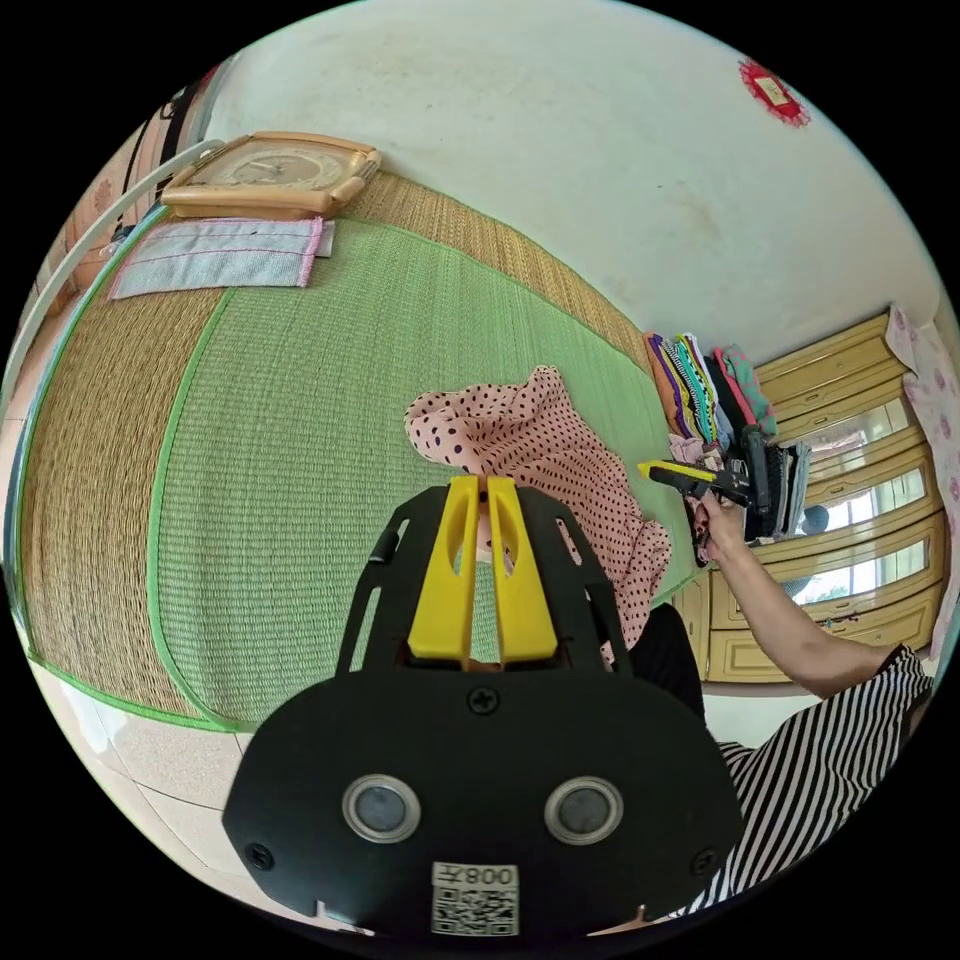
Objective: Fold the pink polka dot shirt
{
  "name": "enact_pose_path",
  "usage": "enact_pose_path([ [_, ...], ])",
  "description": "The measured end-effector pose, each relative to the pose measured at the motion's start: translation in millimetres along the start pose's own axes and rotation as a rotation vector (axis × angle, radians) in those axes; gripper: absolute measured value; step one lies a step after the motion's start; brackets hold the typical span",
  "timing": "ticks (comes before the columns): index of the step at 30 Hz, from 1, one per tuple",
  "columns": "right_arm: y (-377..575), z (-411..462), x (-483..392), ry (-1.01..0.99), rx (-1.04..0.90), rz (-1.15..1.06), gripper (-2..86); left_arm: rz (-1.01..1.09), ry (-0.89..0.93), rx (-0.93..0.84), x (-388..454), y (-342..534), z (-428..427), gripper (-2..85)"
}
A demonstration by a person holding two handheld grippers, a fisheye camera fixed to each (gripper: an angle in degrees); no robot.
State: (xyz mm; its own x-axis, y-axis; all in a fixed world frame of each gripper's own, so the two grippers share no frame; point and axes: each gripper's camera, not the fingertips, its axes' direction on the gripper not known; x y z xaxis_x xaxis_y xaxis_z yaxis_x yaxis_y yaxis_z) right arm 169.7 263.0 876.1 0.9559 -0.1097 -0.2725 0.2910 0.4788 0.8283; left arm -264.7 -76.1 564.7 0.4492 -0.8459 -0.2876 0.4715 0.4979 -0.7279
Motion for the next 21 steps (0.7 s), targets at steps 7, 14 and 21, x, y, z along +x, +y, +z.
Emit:
enact_pose_path([
  [7, 165.0, 9.3, -130.2, -0.175, -0.092, -0.253, 11.0, -0.083, 0.040, -0.007, 12.1, 55.0, -12.0, 1.3],
  [14, 212.4, 25.0, -217.3, 0.025, -0.039, -0.478, 11.1, -0.086, 0.047, 0.001, 37.7, 97.2, -29.8, 1.4],
  [21, 234.7, 56.1, -240.3, 0.148, -0.090, -0.519, 5.8, -0.086, 0.064, -0.003, 59.2, 138.7, -42.4, 1.4],
])
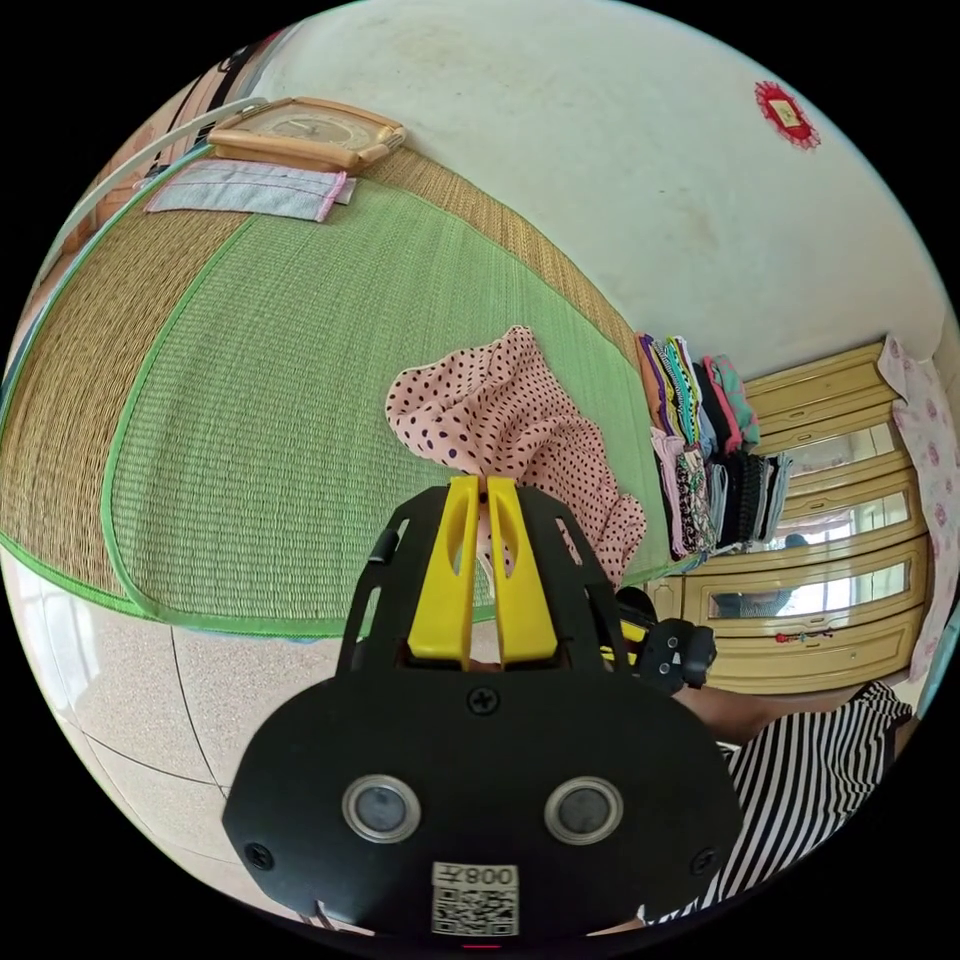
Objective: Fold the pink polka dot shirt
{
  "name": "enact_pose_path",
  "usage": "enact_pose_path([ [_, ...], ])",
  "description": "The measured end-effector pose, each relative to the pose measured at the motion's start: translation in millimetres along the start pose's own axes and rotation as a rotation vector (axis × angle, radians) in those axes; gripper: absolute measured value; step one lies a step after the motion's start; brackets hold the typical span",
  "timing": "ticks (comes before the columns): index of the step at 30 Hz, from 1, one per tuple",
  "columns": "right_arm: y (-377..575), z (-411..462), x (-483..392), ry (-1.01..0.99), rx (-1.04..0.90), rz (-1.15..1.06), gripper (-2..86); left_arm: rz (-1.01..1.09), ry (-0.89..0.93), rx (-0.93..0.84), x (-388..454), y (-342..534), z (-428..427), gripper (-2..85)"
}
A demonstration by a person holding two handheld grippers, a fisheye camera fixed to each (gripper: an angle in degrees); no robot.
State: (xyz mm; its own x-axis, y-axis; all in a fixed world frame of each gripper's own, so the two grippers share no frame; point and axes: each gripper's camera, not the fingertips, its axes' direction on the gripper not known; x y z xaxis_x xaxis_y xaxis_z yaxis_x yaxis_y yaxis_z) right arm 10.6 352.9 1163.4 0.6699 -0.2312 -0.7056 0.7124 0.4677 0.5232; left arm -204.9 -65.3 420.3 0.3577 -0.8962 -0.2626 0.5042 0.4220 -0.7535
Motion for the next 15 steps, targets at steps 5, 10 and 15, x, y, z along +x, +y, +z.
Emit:
enact_pose_path([
  [5, 28.8, -18.8, -6.1, -0.047, 0.008, 0.036, 0.5, -0.002, 0.054, 0.003, 6.3, 23.6, -13.9, 1.4],
  [10, 83.8, -79.8, 10.4, -0.100, 0.102, 0.177, -0.1, -0.001, 0.168, 0.052, 19.9, 52.9, -53.5, 1.3],
  [15, 159.3, -155.4, 30.9, -0.088, 0.280, 0.387, -0.1, 0.091, 0.255, 0.126, 50.5, 85.3, -102.1, 1.2],
])
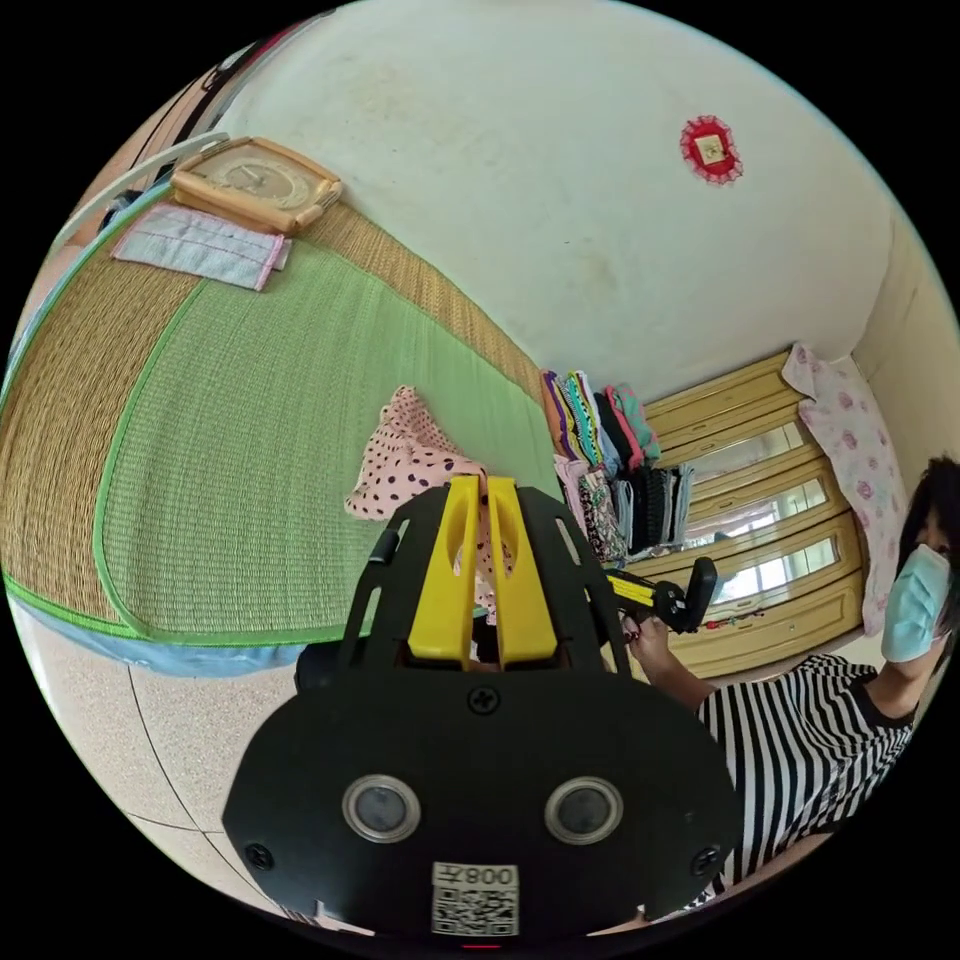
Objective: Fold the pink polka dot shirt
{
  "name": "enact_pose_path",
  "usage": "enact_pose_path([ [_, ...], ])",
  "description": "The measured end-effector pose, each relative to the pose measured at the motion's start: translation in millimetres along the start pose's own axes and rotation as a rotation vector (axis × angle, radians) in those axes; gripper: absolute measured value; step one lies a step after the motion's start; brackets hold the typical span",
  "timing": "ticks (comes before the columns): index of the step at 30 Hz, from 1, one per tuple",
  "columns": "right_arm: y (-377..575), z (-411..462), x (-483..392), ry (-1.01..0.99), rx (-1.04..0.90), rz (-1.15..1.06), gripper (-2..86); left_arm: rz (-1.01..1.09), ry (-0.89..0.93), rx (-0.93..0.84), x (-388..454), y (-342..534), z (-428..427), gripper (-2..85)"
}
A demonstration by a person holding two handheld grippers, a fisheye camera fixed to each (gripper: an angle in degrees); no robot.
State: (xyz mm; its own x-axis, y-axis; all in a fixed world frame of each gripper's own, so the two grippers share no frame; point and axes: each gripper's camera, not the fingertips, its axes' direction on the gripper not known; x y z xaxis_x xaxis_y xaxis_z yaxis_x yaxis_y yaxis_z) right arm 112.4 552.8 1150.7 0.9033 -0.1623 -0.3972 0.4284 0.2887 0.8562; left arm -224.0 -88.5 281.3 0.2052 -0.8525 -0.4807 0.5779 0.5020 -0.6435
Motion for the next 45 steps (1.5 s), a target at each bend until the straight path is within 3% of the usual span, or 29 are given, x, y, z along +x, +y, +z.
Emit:
enact_pose_path([
  [8, 96.6, -155.1, 28.2, -0.020, 0.412, 0.160, 0.1, 0.266, 0.163, 0.175, 85.0, 62.7, -66.3, 1.1],
  [19, 217.5, -339.7, -9.6, 0.057, 0.881, -0.039, 0.1, 0.631, 0.255, 0.470, 233.8, 174.1, -162.3, 1.0],
  [25, 268.3, -399.2, -21.2, 0.140, 1.035, -0.091, 0.1, 0.842, 0.242, 0.566, 302.5, 210.8, -190.3, 1.0],
  [35, 282.2, -424.2, 0.7, 0.219, 1.101, -0.082, 0.1, 0.943, 0.224, 0.575, 329.3, 198.0, -175.3, 1.0],
  [45, 127.4, -362.5, 138.8, 0.173, 0.864, 0.021, 0.2, 0.744, 0.125, 0.450, 274.0, 45.1, -80.0, 1.1],
])
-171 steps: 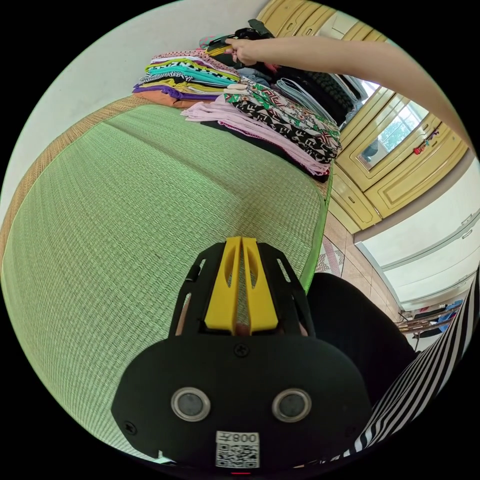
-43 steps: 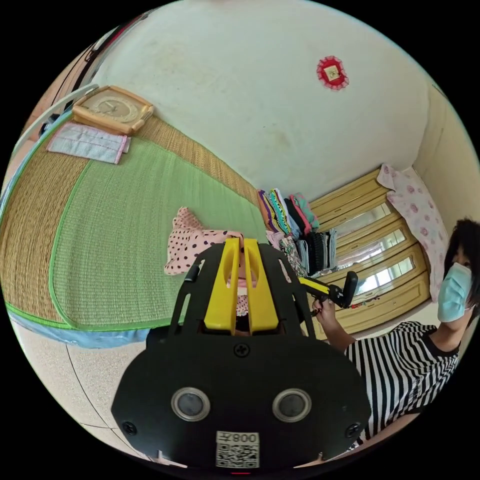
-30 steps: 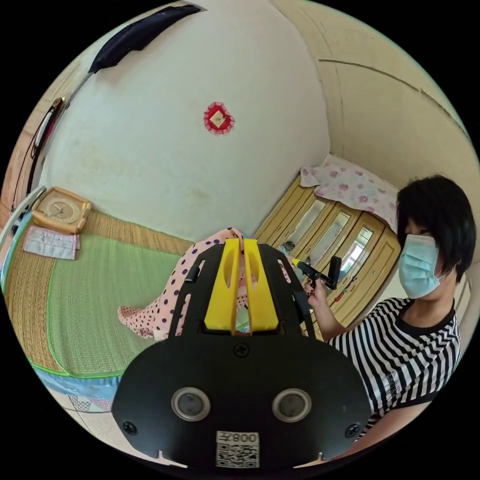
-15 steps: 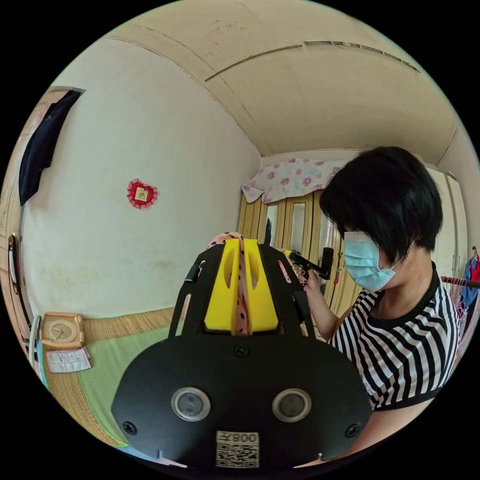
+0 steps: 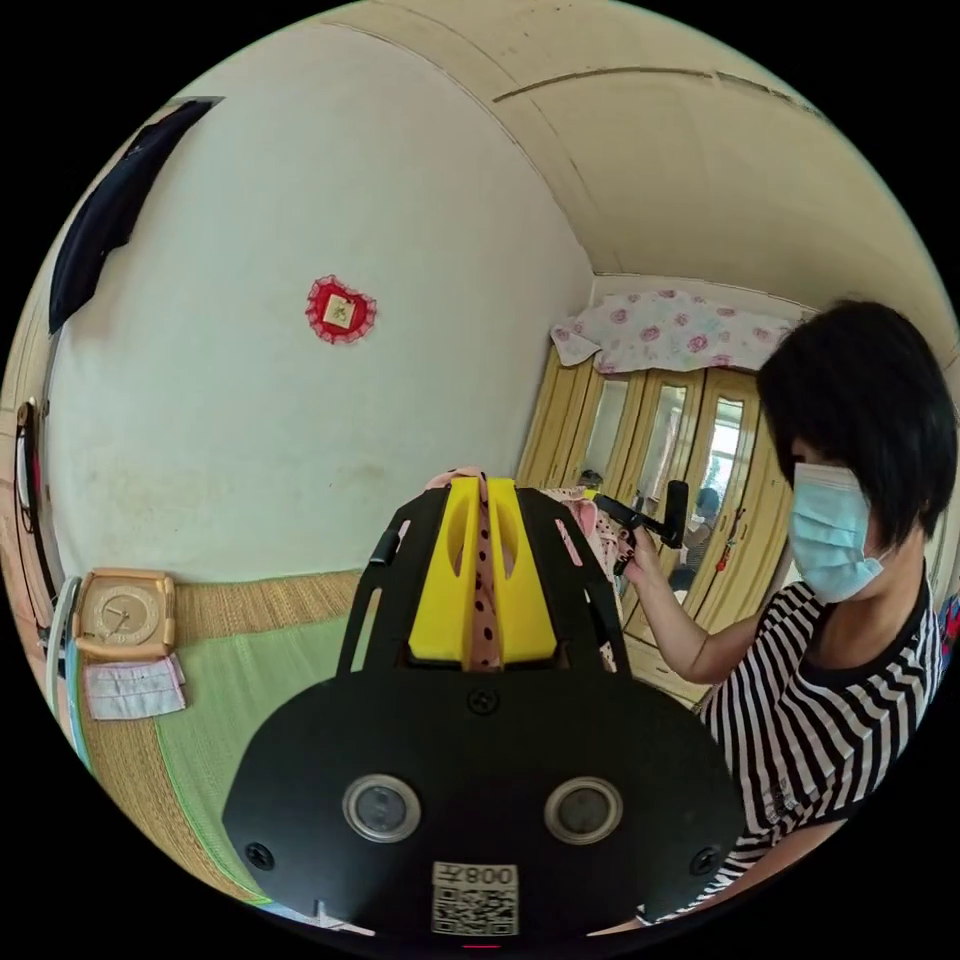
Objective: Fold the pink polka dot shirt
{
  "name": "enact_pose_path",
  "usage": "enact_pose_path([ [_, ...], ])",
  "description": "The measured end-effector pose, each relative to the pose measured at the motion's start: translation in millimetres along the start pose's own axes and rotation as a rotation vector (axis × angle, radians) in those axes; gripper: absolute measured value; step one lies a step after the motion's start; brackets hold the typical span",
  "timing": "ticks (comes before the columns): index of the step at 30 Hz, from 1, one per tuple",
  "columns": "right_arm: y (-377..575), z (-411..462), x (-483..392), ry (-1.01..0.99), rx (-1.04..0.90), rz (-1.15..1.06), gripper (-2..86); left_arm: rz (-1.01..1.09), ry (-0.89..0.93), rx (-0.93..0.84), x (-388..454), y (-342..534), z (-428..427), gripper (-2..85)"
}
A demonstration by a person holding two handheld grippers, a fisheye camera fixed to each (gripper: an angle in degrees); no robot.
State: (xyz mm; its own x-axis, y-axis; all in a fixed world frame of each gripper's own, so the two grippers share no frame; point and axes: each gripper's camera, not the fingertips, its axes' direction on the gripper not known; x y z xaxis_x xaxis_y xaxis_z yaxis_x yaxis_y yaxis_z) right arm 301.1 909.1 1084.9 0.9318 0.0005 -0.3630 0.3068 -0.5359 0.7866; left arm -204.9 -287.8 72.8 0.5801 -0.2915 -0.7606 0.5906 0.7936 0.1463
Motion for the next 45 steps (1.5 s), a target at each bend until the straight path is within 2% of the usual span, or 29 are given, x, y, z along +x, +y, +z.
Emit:
enact_pose_path([
  [9, 2.7, 289.9, 132.3, -0.029, -0.427, 0.119, 1.0, -0.283, -0.205, -0.257, -217.0, 25.5, 170.2, 1.7],
  [13, 44.4, 436.9, 194.6, -0.002, -0.679, 0.205, 2.9, -0.400, -0.315, -0.464, -333.0, 70.5, 259.6, 2.8],
  [18, 100.4, 537.5, 262.5, 0.007, -0.898, 0.367, 5.8, -0.606, -0.377, -0.671, -434.6, 138.2, 313.3, 4.5],
  [23, 139.9, 540.1, 284.4, -0.079, -0.970, 0.454, 6.6, -0.718, -0.315, -0.734, -477.2, 176.7, 298.2, 5.7],
  [28, 170.9, 491.8, 265.6, -0.159, -1.045, 0.460, 8.0, -0.755, -0.245, -0.800, -489.5, 201.2, 250.1, 6.0],
  [32, 196.2, 447.2, 243.3, -0.146, -1.088, 0.456, 9.2, -0.799, -0.119, -0.768, -477.1, 231.7, 211.2, 6.8],
  [37, 229.8, 375.0, 210.2, -0.156, -1.135, 0.580, 10.5, -0.923, -0.030, -0.761, -431.6, 283.0, 146.9, 8.3],
  [45, 261.2, 357.3, 204.3, -0.104, -1.207, 0.619, 11.2, -1.141, 0.024, -0.805, -417.1, 342.0, 130.4, 10.5],
])
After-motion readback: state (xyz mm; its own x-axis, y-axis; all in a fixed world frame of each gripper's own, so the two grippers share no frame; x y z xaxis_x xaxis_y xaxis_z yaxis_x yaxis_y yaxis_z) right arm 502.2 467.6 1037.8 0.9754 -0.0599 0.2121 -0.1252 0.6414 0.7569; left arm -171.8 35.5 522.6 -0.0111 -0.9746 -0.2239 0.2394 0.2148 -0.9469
